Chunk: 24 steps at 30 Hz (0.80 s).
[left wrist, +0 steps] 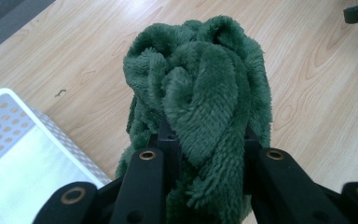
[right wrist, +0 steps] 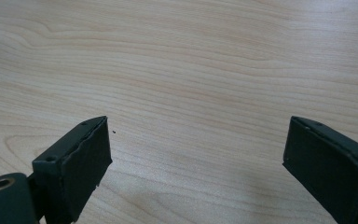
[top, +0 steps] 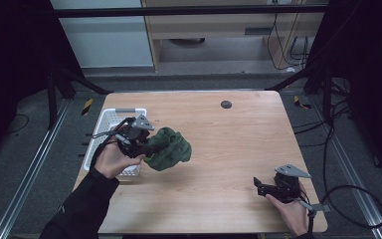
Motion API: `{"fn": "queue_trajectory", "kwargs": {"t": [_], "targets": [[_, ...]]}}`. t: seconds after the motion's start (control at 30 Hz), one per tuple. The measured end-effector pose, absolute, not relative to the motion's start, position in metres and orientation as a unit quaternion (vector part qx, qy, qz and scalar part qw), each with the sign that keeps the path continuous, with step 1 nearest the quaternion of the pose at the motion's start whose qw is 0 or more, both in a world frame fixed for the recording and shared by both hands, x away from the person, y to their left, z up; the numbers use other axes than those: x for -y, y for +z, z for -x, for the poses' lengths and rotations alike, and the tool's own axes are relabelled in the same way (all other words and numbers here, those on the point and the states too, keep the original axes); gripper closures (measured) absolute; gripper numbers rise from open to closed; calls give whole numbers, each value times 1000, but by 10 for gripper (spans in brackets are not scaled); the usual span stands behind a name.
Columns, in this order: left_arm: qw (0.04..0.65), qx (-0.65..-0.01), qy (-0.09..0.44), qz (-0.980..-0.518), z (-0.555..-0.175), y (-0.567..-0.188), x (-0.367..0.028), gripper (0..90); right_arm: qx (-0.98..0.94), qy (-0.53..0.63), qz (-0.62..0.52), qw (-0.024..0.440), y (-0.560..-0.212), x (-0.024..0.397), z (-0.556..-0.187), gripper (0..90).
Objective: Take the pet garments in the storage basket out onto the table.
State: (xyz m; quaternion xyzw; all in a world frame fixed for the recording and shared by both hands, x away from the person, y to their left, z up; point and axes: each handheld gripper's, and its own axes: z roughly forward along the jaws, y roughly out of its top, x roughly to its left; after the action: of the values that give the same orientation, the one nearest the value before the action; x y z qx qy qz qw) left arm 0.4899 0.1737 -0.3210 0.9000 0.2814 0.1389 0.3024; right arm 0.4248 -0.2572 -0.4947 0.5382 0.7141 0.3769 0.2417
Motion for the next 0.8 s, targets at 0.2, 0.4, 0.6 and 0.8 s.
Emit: {"fn": "queue_trajectory", "kwargs": {"t": [0.2,0.4,0.6,0.8], "targets": [[298,-267,128,-907,-493,-326,-164,714,-712,378,-539,243,-494,258,-425,72],[294,-252,119,-914,-495,-332,-152,714,-712,377,-539,245,-494,258,-425,71],[289,-232,110,-922,-496,-338,-139,713,-711,377,-538,248,-494,259,-425,70],[280,-225,101,-928,-499,-348,-130,712,-711,378,-538,249,-494,259,-424,69]]}}
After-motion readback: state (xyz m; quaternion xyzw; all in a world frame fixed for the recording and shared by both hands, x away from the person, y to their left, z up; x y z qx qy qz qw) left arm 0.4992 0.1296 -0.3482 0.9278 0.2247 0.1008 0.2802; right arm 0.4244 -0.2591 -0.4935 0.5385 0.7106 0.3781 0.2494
